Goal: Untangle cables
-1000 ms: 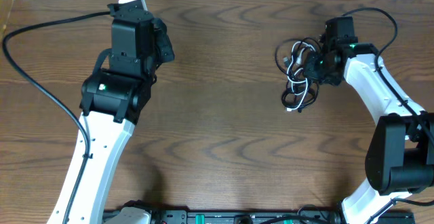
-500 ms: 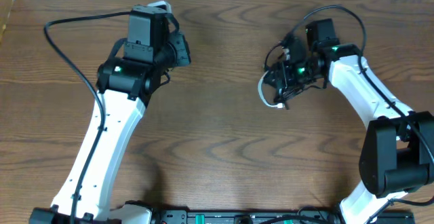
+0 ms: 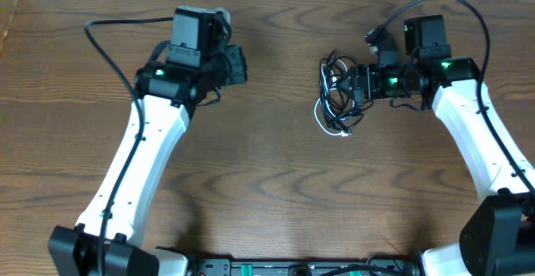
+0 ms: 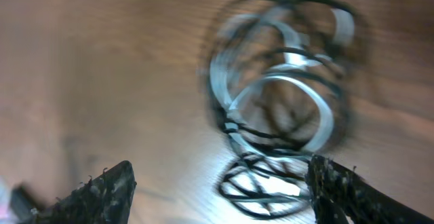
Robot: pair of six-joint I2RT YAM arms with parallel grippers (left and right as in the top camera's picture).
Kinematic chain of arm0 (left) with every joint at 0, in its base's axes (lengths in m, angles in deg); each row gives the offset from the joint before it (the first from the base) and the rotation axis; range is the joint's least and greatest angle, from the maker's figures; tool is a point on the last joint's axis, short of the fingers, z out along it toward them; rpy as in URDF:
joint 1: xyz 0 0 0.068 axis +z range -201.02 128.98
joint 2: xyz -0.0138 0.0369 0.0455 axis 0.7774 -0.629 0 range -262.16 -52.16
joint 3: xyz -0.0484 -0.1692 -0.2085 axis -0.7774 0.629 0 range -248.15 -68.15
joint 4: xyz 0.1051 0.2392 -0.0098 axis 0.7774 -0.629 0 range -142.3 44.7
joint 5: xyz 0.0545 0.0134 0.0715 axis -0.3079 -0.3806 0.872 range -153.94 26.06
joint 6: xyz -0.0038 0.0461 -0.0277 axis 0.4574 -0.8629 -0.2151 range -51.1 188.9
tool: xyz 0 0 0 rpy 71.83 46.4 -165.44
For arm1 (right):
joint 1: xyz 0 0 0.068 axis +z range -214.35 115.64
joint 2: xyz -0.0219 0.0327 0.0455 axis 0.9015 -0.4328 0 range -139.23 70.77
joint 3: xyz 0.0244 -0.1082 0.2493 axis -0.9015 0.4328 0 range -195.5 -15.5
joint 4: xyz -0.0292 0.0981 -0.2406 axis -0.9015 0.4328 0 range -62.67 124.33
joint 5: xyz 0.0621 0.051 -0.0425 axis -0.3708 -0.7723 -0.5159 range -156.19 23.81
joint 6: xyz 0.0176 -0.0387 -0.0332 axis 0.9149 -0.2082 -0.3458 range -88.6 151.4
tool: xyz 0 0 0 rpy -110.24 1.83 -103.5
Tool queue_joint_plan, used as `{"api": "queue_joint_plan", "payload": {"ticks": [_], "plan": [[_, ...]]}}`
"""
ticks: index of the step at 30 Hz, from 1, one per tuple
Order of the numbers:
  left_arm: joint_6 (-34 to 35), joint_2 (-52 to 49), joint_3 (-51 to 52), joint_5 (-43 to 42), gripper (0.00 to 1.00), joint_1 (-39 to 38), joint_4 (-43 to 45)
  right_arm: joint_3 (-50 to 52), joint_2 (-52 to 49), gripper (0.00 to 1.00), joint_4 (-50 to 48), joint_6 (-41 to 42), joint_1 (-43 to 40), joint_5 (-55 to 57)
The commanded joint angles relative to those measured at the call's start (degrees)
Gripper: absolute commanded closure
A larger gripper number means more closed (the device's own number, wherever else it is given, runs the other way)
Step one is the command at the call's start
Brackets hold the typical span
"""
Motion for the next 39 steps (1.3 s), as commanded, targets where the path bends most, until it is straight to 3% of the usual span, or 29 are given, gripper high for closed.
{"api": "queue_joint_plan", "payload": {"ticks": [1, 5, 9, 12, 18, 24, 33, 36, 39], "plan": [[-0.24, -2.08, -0.26, -1.38, 0.92, -2.49, 0.31, 0.0, -0.15, 0.23, 0.48, 6.64, -0.33, 9.03], [-0.09, -5.73, -0.26, -1.42, 0.9, -6.43, 2.43, 0.0, -0.17, 0.23, 0.5, 9.14, -0.5, 13.27], [0.35, -10.12, -0.26, -4.15, 0.65, -9.75, 8.26, 0.0, -0.17, 0.23, 0.72, 9.25, -1.84, 13.44], [2.49, -13.79, -0.26, -5.64, 0.53, -11.63, 14.12, 0.0, -0.17, 0.23, 1.25, 9.22, -3.37, 13.42], [3.76, -20.61, -0.26, -7.82, 0.48, -14.34, 23.67, 0.0, -0.17, 0.23, 2.93, 8.85, -6.4, 13.42], [3.76, -25.92, -0.26, -8.22, 0.44, -16.85, 27.3, 0.0, -0.17, 0.23, 3.48, 7.48, -7.41, 13.44], [3.76, -29.24, -0.26, -7.74, 0.47, -18.16, 27.78, 0.02, -0.17, 0.23, 3.48, 7.02, -7.39, 13.44], [3.74, -29.24, -0.26, -7.23, 0.63, -18.16, 27.98, 0.02, -0.17, 0.23, 3.48, 7.02, -7.39, 13.44], [3.72, -29.22, -0.26, -4.98, 0.91, -18.08, 27.98, 0.04, -0.17, 0.23, 3.48, 7.02, -7.37, 13.42]]}}
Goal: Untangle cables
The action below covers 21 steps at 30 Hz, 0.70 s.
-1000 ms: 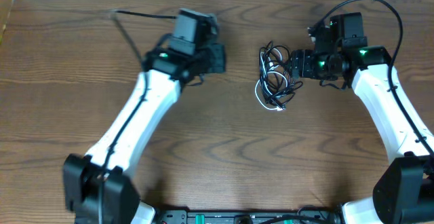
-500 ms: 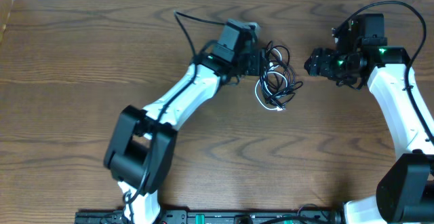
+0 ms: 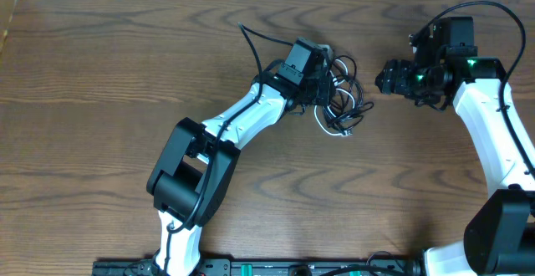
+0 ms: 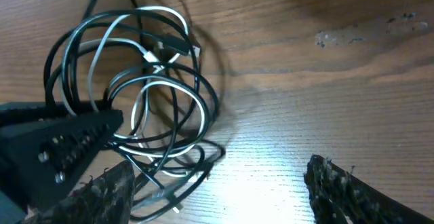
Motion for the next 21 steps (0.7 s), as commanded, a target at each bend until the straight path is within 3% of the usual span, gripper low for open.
{"api": "queue_joint_plan", "payload": {"ticks": [1, 9, 17, 21], "plan": [[-0.66, 0.07, -0.26, 2.36, 0.92, 0.31, 0.15, 0.07, -0.07, 0.23, 0.07, -0.79, -0.35, 0.26], [-1.25, 7.23, -0.28, 2.99, 0.93, 2.62, -0.52, 0.07, -0.07, 0.23, -0.22, -3.39, 0.0, -5.6], [-0.63, 16.94, -0.31, 9.4, 0.93, 3.41, -4.98, 0.07, -0.07, 0.23, -1.7, -17.59, 2.93, -23.19], [-0.63, 17.66, -0.31, 9.55, 0.92, 3.65, -8.48, 0.07, -0.07, 0.21, -1.88, -24.28, 4.74, -25.88]]}}
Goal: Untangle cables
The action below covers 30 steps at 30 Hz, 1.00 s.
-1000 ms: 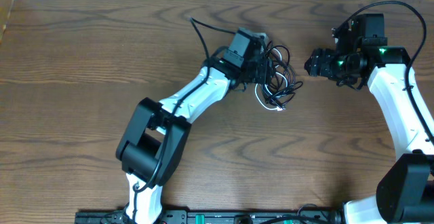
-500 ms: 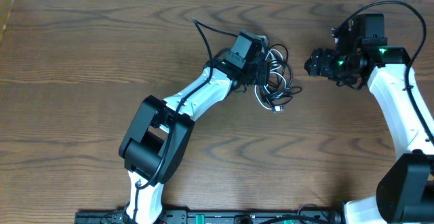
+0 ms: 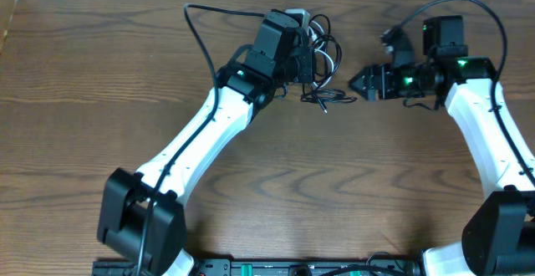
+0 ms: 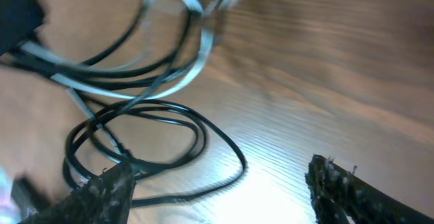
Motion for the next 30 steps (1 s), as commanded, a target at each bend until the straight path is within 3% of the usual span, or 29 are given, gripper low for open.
{"api": "queue_joint_plan", "payload": {"ticks": [1, 10, 20, 26, 28, 30], "plan": [[-0.35, -0.55, -0.31, 2.01, 0.92, 0.24, -2.54, 0.07, -0.07, 0.2, -0.15, -10.01, 1.92, -6.14], [-0.02, -0.55, -0.31, 0.94, 0.92, 2.01, -6.84, 0.07, -0.09, 0.19, 3.48, -24.52, 8.68, -6.12], [1.4, -0.55, -0.33, -13.75, 0.93, 5.11, -8.13, 0.09, -4.85, 0.21, 1.53, -28.65, 12.41, -5.73], [1.62, -0.52, -0.33, -15.72, 0.92, 5.79, -11.06, 0.09, -7.54, 0.32, -2.14, -25.31, 12.66, -6.51], [1.6, -0.52, -0.33, -15.69, 0.93, 6.12, -11.28, 0.09, -7.54, 0.45, -2.95, -23.8, 12.66, -6.64], [1.66, -0.52, -0.46, -15.67, 0.93, 6.84, -10.82, 0.09, -7.54, 0.65, -2.64, -22.58, 12.66, -7.13]]}}
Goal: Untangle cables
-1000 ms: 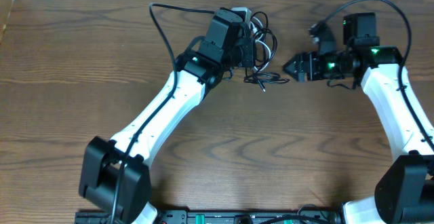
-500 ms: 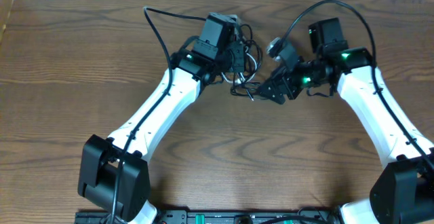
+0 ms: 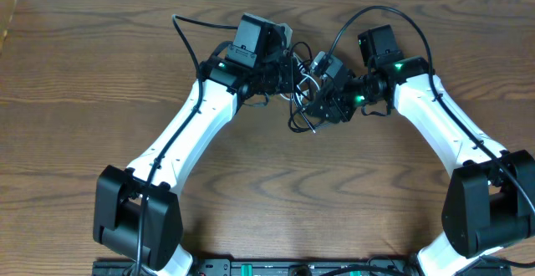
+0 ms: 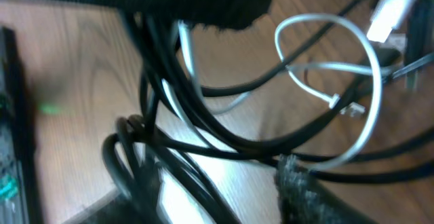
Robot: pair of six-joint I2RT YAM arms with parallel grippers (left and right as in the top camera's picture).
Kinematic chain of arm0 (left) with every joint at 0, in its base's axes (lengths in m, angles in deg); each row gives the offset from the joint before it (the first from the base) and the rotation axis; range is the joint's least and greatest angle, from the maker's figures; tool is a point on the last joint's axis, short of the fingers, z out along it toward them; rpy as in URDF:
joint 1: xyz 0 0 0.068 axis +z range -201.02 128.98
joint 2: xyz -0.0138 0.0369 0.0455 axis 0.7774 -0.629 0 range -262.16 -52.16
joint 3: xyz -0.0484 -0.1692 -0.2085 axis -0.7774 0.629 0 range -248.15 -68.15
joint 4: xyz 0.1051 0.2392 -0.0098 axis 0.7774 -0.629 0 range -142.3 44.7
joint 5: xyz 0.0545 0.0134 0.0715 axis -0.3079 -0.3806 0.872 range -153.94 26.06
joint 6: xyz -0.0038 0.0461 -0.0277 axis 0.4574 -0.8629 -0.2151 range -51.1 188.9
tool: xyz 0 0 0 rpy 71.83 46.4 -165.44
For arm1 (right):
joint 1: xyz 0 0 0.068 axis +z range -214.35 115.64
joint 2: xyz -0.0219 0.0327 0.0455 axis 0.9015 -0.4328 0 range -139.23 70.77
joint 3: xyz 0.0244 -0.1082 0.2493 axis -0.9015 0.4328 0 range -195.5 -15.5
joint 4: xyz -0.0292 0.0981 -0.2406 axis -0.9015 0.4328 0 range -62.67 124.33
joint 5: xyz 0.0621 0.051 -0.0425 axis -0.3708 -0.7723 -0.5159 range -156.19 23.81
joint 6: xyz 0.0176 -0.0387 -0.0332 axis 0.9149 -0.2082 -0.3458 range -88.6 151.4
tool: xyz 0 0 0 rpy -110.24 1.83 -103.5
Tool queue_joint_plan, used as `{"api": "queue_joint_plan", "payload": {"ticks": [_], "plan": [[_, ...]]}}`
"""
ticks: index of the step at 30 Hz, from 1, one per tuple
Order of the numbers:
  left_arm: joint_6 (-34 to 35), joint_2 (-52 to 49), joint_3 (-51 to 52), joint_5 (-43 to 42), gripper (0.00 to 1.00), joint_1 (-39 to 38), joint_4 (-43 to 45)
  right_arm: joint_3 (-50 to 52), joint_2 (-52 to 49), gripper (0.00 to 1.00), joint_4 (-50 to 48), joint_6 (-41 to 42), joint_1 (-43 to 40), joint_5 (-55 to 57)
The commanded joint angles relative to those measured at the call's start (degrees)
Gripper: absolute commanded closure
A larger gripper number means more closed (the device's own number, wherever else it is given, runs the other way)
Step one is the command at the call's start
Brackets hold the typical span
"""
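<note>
A tangle of black and white cables [image 3: 299, 119] hangs at the table's middle back between both grippers. My left gripper [image 3: 288, 74] is shut on its upper part; its dark finger fills the top of the right wrist view, with cables running down from it. My right gripper [image 3: 318, 102] is pushed into the tangle from the right. Thick black cables [image 4: 203, 125] cross between its fingers, and wood still shows in the gap [image 4: 217, 197]. A white cable loop [image 4: 325, 30] and a white plug [image 4: 393, 3] lie behind.
The brown wooden table [image 3: 84, 184] ends at a pale back edge. Each arm's own black supply cable arches above it: the left one [image 3: 188, 27], the right one [image 3: 359, 15]. The arm bases stand at the front edge.
My right gripper moved left from beside the tangle into it, and black cables now run between its fingers, which stand closer together. My left gripper shifted slightly left, still holding the bundle.
At first my right gripper was at the tangle and my left arm was far off at the left. Then the left gripper was at the tangle and the right had drawn back. Then the left held the bundle farther back, and now the right is in it.
</note>
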Motion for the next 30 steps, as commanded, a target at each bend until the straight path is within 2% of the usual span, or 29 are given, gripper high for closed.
{"api": "queue_joint_plan", "payload": {"ticks": [1, 2, 5, 9, 13, 17, 21, 24, 26, 28, 30], "plan": [[0.63, 0.2, -0.81, -2.1, 0.93, 1.75, 0.55, 0.02, 0.11, 0.73, 0.7, 3.21, 0.26, -2.03], [0.81, 0.2, -1.14, -2.08, 0.93, 2.4, 0.7, 0.02, 0.11, 0.83, 1.38, 3.61, 0.26, -2.56], [1.09, 0.24, -2.12, -2.03, 0.92, 5.16, 1.95, 0.02, 0.13, 0.98, 3.63, 3.61, 0.26, -6.03], [3.1, 0.24, -2.4, 1.01, 0.93, 9.79, 5.35, 0.02, 0.44, 0.99, 6.16, 3.54, 0.26, -12.39], [3.41, 0.24, -2.4, 7.28, 0.93, 13.9, 6.6, 0.02, 1.49, 0.99, 10.4, -1.49, 0.26, -19.08], [3.39, 0.26, -2.45, 9.46, 0.93, 17.97, 7.69, 0.02, 2.82, 0.99, 14.49, -0.94, 0.2, -12.46], [3.41, 0.63, -3.04, 8.92, 0.92, 21.49, 7.74, 0.02, 3.06, 0.99, 14.58, 15.69, -0.35, 10.36], [3.37, 2.23, -3.04, 8.96, 0.93, 23.06, 7.58, 0.02, 3.06, 0.99, 14.45, 34.49, -1.14, 33.4], [3.28, 3.67, -3.04, 8.98, 0.92, 23.5, 7.54, 0.02, 3.06, 0.99, 14.6, 44.59, -1.81, 44.19], [2.64, 5.22, -3.04, 8.98, 0.93, 23.52, 7.52, 0.02, 3.06, 0.99, 13.97, 50.25, -2.36, 48.63], [2.69, 6.95, -3.04, 8.96, 0.93, 23.52, 6.91, 0.02, 3.06, 0.96, 11.85, 50.71, -2.62, 47.95]]}}
